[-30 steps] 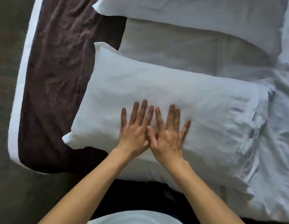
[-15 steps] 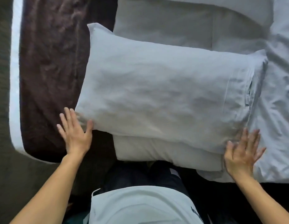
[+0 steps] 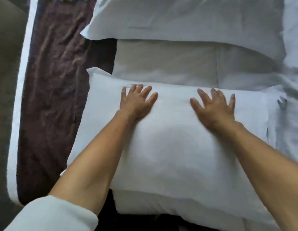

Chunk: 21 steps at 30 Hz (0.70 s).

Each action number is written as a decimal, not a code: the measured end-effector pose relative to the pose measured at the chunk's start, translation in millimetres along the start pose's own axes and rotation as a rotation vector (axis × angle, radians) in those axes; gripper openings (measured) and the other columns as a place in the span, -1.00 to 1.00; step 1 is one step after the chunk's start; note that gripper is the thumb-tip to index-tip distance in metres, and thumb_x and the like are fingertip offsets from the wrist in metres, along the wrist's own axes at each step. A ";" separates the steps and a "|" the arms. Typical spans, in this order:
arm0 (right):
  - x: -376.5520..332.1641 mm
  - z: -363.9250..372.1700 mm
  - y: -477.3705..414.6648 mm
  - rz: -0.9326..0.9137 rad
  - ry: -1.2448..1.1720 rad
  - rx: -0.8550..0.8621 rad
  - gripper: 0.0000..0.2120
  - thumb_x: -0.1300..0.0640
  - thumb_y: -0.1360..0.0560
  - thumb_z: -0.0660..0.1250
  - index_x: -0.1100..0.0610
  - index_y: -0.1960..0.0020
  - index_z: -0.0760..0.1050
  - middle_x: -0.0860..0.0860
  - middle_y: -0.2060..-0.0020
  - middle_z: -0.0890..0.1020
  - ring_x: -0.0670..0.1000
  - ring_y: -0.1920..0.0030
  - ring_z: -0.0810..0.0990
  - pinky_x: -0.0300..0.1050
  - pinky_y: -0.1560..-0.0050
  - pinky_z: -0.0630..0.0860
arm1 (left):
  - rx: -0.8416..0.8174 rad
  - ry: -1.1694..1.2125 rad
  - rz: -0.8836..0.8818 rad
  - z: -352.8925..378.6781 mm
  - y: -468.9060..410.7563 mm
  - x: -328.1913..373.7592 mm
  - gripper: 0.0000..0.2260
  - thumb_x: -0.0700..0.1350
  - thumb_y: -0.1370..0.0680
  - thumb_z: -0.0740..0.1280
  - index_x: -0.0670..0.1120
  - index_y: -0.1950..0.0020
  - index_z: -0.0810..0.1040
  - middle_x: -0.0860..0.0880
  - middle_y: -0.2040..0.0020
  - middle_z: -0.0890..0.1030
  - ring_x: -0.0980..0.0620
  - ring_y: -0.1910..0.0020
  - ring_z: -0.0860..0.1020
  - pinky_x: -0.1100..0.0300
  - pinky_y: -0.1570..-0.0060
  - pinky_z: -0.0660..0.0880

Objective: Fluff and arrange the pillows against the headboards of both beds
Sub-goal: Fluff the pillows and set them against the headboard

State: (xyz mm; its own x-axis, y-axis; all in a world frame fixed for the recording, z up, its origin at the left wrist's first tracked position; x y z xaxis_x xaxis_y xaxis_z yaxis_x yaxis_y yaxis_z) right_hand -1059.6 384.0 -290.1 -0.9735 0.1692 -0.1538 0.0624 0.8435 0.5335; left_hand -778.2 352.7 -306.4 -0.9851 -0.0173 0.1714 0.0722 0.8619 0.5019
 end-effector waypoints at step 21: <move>120.8 -29.3 -5.9 0.236 -0.019 -0.129 -0.43 -0.38 -0.59 -0.09 -0.15 -0.45 0.33 0.14 -0.43 0.46 0.23 -0.42 0.38 0.29 -0.45 0.10 | -0.034 -0.127 -0.153 -45.9 37.6 -71.3 -0.36 0.50 -0.51 0.01 0.14 -0.36 0.49 -0.05 -0.38 0.52 -0.06 -0.49 0.30 -0.27 -0.50 -0.02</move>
State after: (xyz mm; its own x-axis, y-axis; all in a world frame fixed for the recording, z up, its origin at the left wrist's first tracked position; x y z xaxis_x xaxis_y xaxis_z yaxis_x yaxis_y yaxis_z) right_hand -1184.1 384.5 -287.4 -0.9310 0.3640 -0.0276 0.2573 0.7080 0.6577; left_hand -698.0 363.1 -260.9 -0.9966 -0.0806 -0.0167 -0.0767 0.8364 0.5427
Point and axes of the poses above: each hand's wrist, its own y-axis away from the middle knuckle, its own z-axis out of the palm, x = y × z, the point moved 1 cm from there along -y, towards the middle knuckle
